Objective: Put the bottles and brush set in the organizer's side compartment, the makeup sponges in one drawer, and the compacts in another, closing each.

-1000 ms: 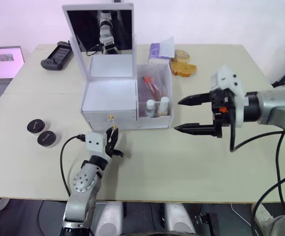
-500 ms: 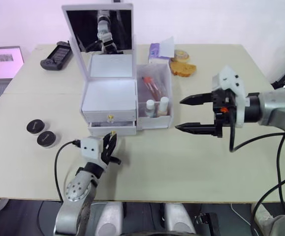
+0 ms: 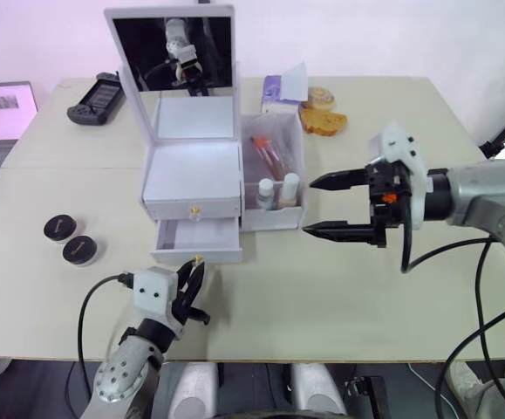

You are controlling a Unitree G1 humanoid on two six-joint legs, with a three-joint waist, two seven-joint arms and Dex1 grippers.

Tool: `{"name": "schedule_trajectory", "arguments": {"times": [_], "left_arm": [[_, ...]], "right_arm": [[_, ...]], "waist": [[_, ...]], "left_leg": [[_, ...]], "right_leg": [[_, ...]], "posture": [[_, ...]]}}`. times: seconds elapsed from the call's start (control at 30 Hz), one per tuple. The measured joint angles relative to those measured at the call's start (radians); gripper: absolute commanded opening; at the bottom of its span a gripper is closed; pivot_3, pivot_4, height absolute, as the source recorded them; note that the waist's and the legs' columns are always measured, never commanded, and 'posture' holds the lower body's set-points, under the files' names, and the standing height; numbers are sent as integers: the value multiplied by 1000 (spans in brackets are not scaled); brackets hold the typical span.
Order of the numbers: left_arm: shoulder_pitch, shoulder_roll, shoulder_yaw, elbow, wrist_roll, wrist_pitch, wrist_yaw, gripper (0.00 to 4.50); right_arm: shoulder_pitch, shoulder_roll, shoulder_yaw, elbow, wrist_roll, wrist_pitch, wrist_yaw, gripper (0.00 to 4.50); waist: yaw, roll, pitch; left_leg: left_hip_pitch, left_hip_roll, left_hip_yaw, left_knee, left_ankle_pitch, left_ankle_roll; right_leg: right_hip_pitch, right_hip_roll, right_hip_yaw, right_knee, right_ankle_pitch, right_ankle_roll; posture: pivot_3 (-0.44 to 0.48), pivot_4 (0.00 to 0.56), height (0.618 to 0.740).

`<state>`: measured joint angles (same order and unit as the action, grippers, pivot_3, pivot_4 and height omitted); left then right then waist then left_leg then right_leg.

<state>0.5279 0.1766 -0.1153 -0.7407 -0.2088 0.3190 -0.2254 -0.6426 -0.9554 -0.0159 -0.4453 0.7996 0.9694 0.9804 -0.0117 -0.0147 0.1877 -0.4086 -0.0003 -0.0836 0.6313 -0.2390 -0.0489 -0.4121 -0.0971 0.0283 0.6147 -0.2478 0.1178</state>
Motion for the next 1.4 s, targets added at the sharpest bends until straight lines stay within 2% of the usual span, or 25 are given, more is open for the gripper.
{"name": "schedule_trajectory", "arguments": {"times": [0.5,0.77,0.8,1.03,1.13,1.23,1.4], "left_arm": [[65,49,0,-58,-59,26,-1,254],[106,57,30,-79,-136,29,-21,4275],[131,61,47,-93,-151,26,-29,4431],[335,88,187,-167,-262,-45,-111,4431],[412,87,319,-151,-335,-114,-176,4431],[419,104,515,-20,-415,-188,-248,4431],[277,167,754,323,-492,-258,-331,4431]], "right_arm": [[13,29,7,16,-13,-25,1,4500],[13,35,7,16,-14,-26,-3,4500],[13,35,7,16,-17,-28,-3,4500],[17,35,8,31,-35,-68,23,4500],[63,25,-9,73,-57,-127,59,4500],[140,-22,-66,152,-106,-225,116,4500],[246,-58,-153,284,-219,-447,194,4500]], "waist": [[2,0,0],[-2,0,0],[-3,0,0],[-1,-1,0],[1,-2,1],[1,-1,1],[-7,-2,0]], "left_leg": [[1,0,-1,2,0,0],[1,0,-1,1,0,0],[1,0,-1,1,0,0],[1,0,-1,1,0,0],[1,0,-1,1,0,0],[1,0,-1,1,0,0],[1,0,-1,1,0,0]], "right_leg": [[1,0,-1,3,0,0],[1,0,-1,3,0,0],[1,0,-1,3,0,0],[1,0,-1,2,0,-1],[1,0,-1,2,0,-1],[0,0,-1,1,0,-1],[1,0,-2,2,0,-1]], "posture": [[0,150,740],[0,150,740],[0,150,740],[0,150,740],[0,150,740],[0,150,740],[0,150,740]]}}
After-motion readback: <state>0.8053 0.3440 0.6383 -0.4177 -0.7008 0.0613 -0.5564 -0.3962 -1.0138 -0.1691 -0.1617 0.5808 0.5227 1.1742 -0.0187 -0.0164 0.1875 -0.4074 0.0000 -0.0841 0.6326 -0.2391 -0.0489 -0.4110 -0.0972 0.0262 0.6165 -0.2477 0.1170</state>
